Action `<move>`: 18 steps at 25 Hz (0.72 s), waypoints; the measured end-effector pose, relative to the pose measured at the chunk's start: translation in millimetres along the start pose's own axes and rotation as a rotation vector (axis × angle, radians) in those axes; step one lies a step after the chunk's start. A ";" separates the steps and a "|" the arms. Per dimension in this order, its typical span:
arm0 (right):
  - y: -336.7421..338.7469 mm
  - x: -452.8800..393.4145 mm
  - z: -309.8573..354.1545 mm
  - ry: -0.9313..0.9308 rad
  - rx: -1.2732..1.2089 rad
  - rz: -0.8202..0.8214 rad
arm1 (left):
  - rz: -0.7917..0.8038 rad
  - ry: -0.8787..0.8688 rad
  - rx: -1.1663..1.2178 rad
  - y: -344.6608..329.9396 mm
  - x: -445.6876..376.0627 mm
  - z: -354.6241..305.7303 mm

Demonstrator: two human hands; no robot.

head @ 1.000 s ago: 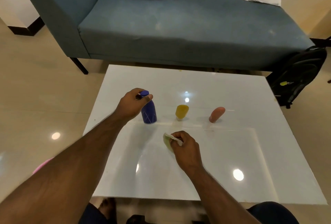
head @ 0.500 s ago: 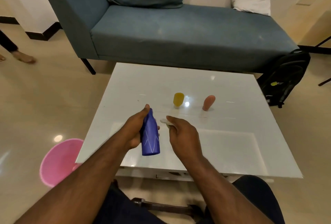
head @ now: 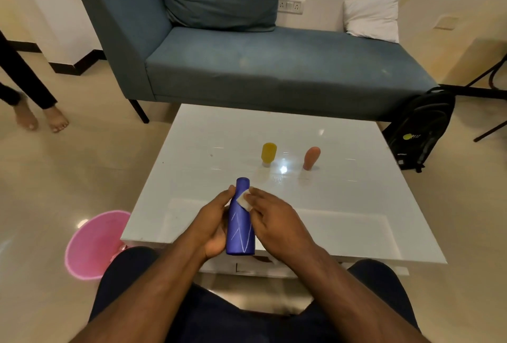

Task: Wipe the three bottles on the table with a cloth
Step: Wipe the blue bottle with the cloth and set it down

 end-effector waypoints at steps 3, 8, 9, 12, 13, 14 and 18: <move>-0.9 -3.2 -2.0 -0.011 0.045 -0.067 | 0.045 -0.026 0.041 -9.1 14.4 20.4; -23.6 2.7 2.2 0.067 0.123 -0.024 | 0.025 -0.136 0.075 -2.3 14.7 28.5; -21.6 -1.1 0.8 0.068 0.127 -0.022 | 0.023 -0.135 0.056 -1.8 14.1 29.8; -11.8 -6.8 -3.8 0.036 0.192 -0.122 | 0.000 -0.121 -0.003 -1.5 13.2 34.8; -14.3 -5.9 -1.3 0.039 0.167 -0.128 | -0.003 -0.124 0.004 -0.7 12.5 35.6; -19.6 -4.3 3.0 0.058 0.172 -0.085 | 0.005 -0.130 0.022 -0.1 12.0 35.7; -23.9 -4.2 -0.6 0.110 0.245 0.027 | 0.026 -0.140 0.029 0.9 10.0 32.9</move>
Point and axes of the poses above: each hand's wrist, its own x-axis away from the middle knuckle, its own y-axis out of the back of the hand, z = x × y, the point moved 4 cm from there along -x, towards the middle knuckle, and after that the axes turned 8 degrees about z, right-handed, at the moved point
